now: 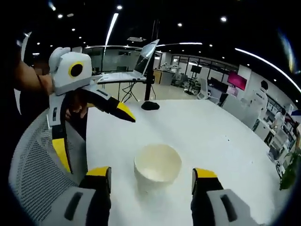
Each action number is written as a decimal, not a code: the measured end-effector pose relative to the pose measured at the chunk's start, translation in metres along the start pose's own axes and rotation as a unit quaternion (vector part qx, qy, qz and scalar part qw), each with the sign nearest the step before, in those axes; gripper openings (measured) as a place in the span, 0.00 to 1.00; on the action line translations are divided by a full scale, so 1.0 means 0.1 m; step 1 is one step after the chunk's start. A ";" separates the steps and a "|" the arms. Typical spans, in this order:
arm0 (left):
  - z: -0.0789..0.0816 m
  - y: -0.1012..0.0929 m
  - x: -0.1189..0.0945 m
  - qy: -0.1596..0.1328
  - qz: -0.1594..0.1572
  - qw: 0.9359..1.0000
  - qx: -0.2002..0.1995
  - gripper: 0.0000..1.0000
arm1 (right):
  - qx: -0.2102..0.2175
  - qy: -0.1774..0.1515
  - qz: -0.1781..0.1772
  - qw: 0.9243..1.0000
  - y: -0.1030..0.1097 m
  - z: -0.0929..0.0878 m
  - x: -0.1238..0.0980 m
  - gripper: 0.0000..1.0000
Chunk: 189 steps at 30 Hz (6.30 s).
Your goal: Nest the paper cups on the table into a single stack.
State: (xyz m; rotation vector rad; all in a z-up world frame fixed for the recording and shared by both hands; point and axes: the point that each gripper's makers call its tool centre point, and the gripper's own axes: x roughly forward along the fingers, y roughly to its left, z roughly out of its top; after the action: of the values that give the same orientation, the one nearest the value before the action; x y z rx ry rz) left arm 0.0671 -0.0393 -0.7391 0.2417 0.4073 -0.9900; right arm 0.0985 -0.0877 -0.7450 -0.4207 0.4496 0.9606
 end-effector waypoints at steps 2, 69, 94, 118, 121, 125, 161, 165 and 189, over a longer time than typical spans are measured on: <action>-0.02 0.01 0.05 0.004 -0.002 1.000 0.005 0.91 | 0.008 -0.009 -0.005 1.000 0.00 0.00 0.00 0.74; -0.03 0.67 0.87 0.025 -0.008 0.999 0.047 0.39 | 0.115 -0.047 -0.026 0.992 -0.42 0.16 0.54 0.46; -0.16 1.09 1.05 0.046 0.004 0.999 0.027 0.39 | 0.122 -0.029 -0.006 0.992 -0.71 0.12 0.92 0.46; -0.19 1.02 0.77 0.008 0.026 0.999 -0.018 0.52 | 0.102 -0.044 -0.015 0.994 -0.54 0.09 0.58 0.56; -0.19 0.98 0.69 0.003 0.030 0.999 -0.022 0.53 | 0.104 -0.050 -0.019 0.993 -0.52 0.10 0.47 0.58; -0.16 0.94 0.54 -0.009 0.040 0.999 -0.032 0.54 | 0.084 -0.049 -0.024 0.995 -0.47 0.06 0.31 0.62; -0.16 0.22 -0.40 -0.045 0.052 0.996 -0.058 0.89 | 0.121 -0.068 -0.087 0.987 -0.13 -0.62 -0.74 1.00; -0.15 0.23 -0.44 -0.060 0.068 0.994 -0.061 0.92 | 0.122 -0.075 -0.099 0.985 -0.19 -0.61 -0.77 1.00; -0.11 0.29 -0.43 -0.081 0.094 0.992 -0.031 0.99 | 0.106 -0.079 -0.116 0.984 -0.19 -0.65 -0.79 0.97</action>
State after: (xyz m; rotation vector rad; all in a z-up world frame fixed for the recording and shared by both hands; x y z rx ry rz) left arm 0.0679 0.0130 -0.7297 0.1391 0.2625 -0.8038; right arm 0.0637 -0.1858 -0.7539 -0.1966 0.3444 0.7061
